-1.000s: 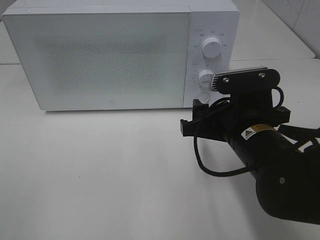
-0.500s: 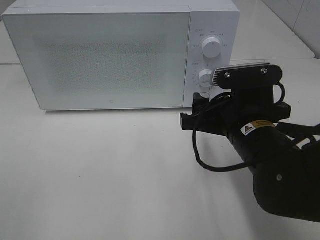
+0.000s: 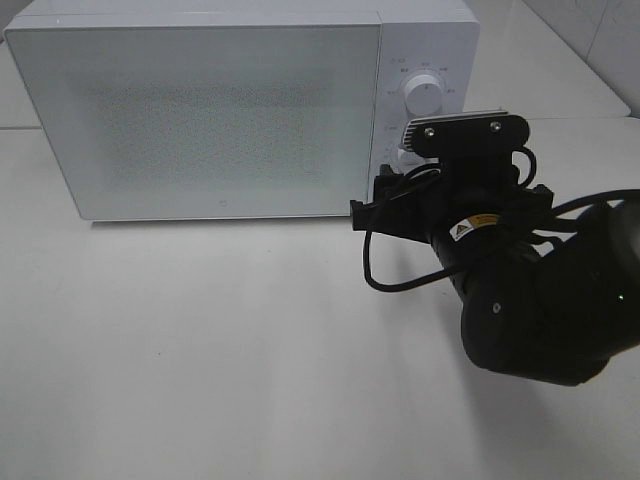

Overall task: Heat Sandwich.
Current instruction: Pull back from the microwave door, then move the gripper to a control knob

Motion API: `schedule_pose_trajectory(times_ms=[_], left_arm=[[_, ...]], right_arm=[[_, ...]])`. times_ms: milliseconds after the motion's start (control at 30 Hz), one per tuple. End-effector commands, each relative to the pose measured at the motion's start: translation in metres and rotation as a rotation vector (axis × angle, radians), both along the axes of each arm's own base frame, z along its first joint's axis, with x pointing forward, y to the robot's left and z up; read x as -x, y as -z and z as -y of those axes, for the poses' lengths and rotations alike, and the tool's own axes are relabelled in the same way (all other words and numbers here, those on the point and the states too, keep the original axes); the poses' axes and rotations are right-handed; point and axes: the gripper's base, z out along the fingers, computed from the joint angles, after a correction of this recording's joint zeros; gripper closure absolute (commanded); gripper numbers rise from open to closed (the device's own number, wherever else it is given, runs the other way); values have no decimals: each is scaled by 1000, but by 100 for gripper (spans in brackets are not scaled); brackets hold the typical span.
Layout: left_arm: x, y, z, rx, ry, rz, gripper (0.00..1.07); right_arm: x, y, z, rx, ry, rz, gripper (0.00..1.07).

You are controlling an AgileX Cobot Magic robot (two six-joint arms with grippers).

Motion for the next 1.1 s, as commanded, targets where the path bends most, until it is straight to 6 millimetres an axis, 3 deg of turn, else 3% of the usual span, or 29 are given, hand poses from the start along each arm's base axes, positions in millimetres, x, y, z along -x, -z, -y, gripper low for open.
schedule_pose_trajectory(times_ms=[33,467,800,1100], left_arm=[[4,1,1,10,6,29,8],[4,1,1,10,6,29,8],[4,1,1,10,6,29,8],[4,1,1,10,6,29,8]], right_arm=[[-10,3,-2,-19,-9,-2,32],[-41,10,-10,-25,-13,2,32],[-63,14,-5,-25,17,21,32],[-65,19,-5,-21,22,18,32]])
